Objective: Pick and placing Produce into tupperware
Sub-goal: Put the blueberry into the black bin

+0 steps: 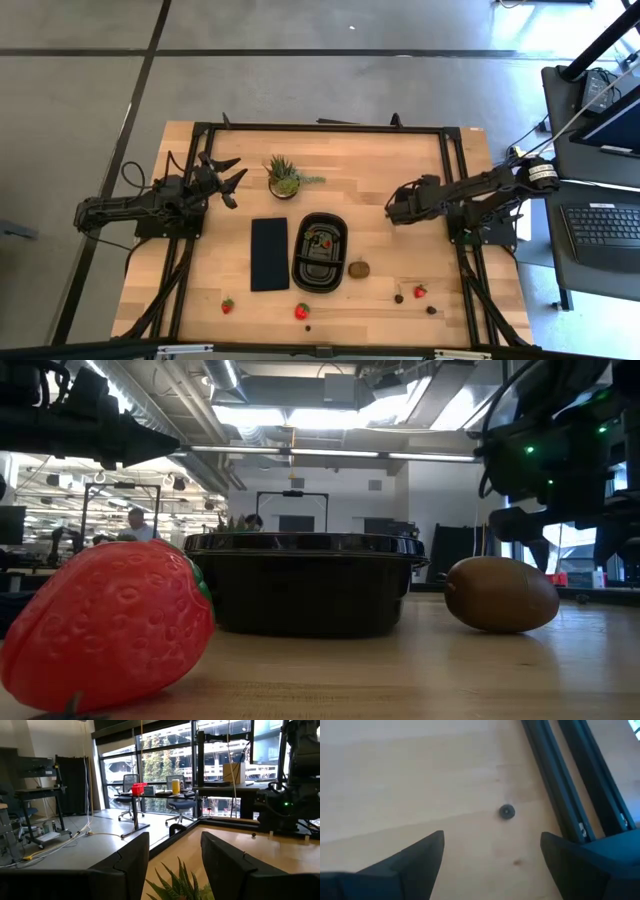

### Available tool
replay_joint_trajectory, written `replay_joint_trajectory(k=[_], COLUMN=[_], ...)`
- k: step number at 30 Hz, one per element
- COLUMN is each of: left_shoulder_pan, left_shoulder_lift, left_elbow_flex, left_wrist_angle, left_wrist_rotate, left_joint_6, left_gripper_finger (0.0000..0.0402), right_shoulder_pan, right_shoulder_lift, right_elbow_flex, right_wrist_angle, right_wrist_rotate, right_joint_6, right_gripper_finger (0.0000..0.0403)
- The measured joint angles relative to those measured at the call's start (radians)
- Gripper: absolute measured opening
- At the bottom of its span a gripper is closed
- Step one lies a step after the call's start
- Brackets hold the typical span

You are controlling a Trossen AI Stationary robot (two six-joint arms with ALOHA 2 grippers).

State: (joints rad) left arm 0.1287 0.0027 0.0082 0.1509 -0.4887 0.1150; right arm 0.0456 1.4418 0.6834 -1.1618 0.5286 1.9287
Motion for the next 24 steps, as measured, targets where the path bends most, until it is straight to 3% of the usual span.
replay_joint_trajectory(k=[24], left_shoulder_pan=[0.0], left_shoulder_lift=[0.0], left_elbow_flex=[0.0], left_wrist_angle=[0.0], left_wrist_rotate=[0.0], left_joint_6=[0.0], left_gripper_finger=[0.0171], right_shoulder_pan=[-0.018], right_shoulder_lift=[0.0], right_elbow_flex=[0.0], right_wrist_angle=[0.078], right_wrist_rotate=[0.038], right_joint_6=[0.0], right_gripper_finger=[0.0331])
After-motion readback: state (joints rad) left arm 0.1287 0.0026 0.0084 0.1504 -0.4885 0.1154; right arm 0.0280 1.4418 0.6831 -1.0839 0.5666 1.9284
